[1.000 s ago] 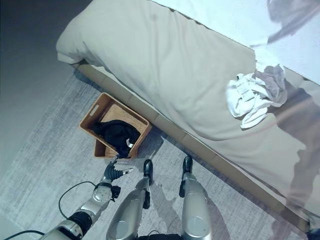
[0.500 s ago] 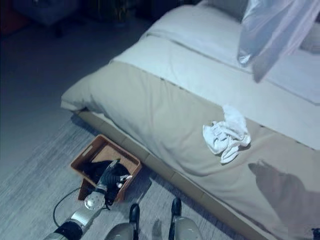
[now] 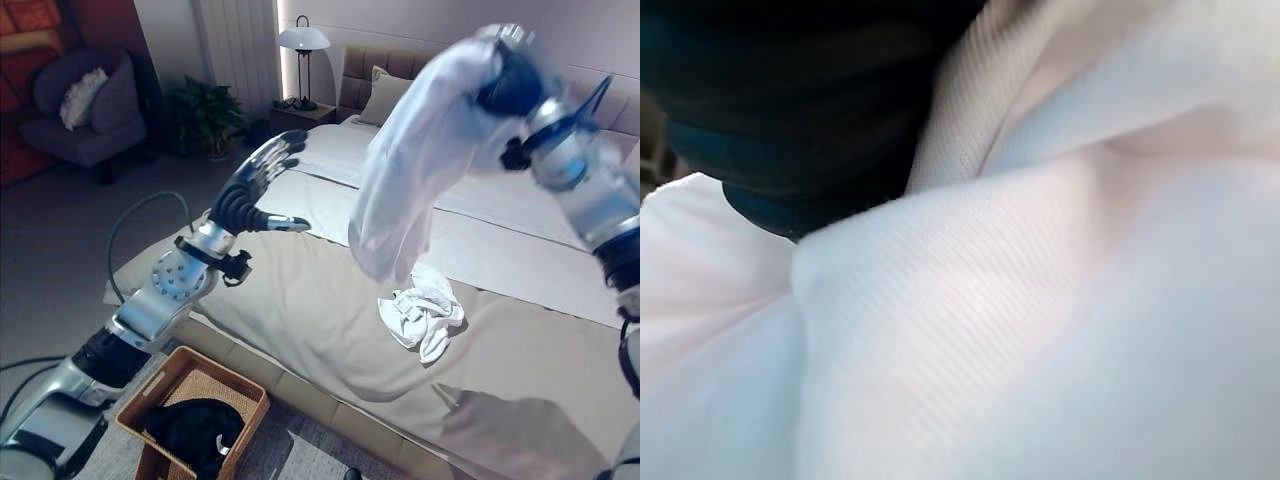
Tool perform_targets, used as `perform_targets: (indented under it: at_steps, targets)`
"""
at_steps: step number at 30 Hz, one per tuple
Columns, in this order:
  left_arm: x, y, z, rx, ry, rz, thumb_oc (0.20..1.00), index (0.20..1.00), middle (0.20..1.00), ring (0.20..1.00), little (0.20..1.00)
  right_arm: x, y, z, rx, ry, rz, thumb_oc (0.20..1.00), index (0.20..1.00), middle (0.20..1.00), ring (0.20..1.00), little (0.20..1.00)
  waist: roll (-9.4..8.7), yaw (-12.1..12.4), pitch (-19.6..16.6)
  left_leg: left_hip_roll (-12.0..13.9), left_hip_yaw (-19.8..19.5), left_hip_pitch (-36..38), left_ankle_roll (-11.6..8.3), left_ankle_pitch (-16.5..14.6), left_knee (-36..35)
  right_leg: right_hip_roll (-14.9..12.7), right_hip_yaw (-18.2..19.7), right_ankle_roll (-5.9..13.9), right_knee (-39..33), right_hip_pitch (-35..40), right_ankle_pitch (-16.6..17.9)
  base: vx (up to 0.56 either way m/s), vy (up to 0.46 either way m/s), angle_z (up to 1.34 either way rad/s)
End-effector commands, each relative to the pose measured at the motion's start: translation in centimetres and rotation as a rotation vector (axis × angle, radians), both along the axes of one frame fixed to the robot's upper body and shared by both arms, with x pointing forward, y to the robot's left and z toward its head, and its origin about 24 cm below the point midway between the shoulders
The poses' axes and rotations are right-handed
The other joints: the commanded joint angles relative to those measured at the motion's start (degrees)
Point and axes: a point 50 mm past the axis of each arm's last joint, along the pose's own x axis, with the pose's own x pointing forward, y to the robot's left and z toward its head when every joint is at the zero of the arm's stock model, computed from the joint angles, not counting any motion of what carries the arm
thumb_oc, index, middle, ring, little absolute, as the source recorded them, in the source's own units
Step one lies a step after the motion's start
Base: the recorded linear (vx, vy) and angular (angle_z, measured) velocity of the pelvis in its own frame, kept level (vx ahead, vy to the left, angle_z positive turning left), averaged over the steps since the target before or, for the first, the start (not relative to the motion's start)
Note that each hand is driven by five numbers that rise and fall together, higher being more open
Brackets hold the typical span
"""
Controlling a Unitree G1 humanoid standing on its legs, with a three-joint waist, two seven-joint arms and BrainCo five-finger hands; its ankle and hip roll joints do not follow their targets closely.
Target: Pick up clothes into the bucket
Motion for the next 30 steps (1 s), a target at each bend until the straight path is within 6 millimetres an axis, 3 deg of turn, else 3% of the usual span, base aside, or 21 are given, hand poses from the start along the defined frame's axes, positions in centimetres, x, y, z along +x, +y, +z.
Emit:
perform_targets:
  at_steps: [1,8,22,26,30]
  targets:
    - [0.5,-0.3,1.0,0.004,-0.004,-0.049,1.0,1.0,1.0,1.0,1.0,-1.1,0.5,4.1,0.07,-0.107,0.07,0.2,0.2,0.2,0.2,0.2,-1.82,1.76,-0.74,-1.26,-1.39,-2.6,0.33,-5.32,6.84,-2.95,-1.25,3.3,7.49,0.44,-5.15,0.0,0.0,0.0]
    - [1.1,-2.3,0.2,0.009,0.051,-0.089,1.0,1.0,1.0,1.0,1.0,-1.9,3.1,2.3,0.124,-0.048,0.23,0.2,0.2,0.2,0.2,0.2,-1.59,2.23,-0.7,-1.65,-1.64,-2.46,0.4,-5.42,7.16,-3.32,-1.72,3.32,7.03,1.33,-5.01,0.0,0.0,0.0]
    - [2.9,-5.1,-2.6,0.077,0.119,-0.007,1.0,1.0,1.0,1.0,1.0,-4.2,7.8,2.6,0.205,-0.134,0.488,0.2,0.2,0.2,0.2,0.2,-0.94,1.83,0.34,-2.13,-1.88,-2.78,0.75,-5.11,8.01,-3.79,-1.86,3.15,7.11,1.64,-4.93,-0.01,0.001,0.0]
    - [3.7,-6.0,-4.0,0.064,0.163,0.058,1.0,1.0,1.0,1.0,1.0,-5.3,9.9,2.5,0.268,-0.16,0.618,0.2,0.2,0.2,0.2,0.2,-0.85,1.46,0.85,-2.02,-1.97,-2.79,0.94,-5.05,8.11,-3.79,-1.71,3.05,7.2,1.65,-5.06,0.0,0.0,0.0]
    - [3.5,-7.1,-4.1,0.033,0.191,0.031,1.0,1.0,1.0,1.0,1.0,-6.2,11.3,2.0,0.335,-0.137,0.724,0.2,0.2,0.2,0.2,0.2,-0.68,1.16,1.27,-2.09,-1.99,-2.85,1.12,-5.1,8.28,-3.76,-1.58,2.96,7.31,1.57,-5.08,0.0,0.0,0.0]
